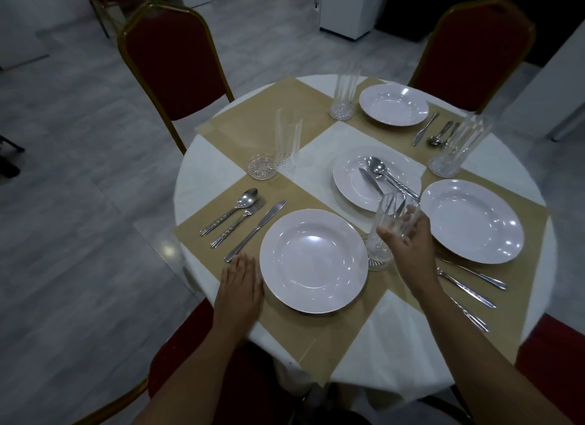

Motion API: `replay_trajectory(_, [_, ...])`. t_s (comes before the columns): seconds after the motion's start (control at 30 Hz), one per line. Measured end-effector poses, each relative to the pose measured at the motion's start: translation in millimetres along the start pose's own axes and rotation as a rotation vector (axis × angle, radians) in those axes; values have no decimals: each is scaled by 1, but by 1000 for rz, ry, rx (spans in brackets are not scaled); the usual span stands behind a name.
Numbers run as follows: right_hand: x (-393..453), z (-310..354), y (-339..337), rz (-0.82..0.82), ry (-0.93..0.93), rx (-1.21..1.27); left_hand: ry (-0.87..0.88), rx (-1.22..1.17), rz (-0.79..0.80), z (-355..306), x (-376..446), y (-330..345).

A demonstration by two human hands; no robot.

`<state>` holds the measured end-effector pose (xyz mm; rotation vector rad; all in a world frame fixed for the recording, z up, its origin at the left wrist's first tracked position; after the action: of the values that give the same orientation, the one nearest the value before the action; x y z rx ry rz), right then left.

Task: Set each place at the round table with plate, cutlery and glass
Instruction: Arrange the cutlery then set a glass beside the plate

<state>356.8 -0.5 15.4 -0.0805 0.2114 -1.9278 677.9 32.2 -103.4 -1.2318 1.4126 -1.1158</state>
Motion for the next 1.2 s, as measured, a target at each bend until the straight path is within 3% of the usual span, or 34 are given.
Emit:
replay_trajectory(0.93, [-12, -23, 15, -58, 39, -41, -12, -44, -20, -2, -4, -1])
replay_trajectory(1.2, [-38, -34, 16, -20, 179, -180, -10, -58, 0, -2, -3, -3])
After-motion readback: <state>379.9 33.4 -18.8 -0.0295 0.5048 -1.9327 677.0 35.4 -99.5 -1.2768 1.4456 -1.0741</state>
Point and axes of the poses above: each hand's wrist, its own x-axis towards the middle knuckle, its own y-axis out of the palm, z = x × y, the point moved 1 cm from there along x, towards the middle knuckle, and after that the axes turned 7 degrees about x, right-handed, at the moved point
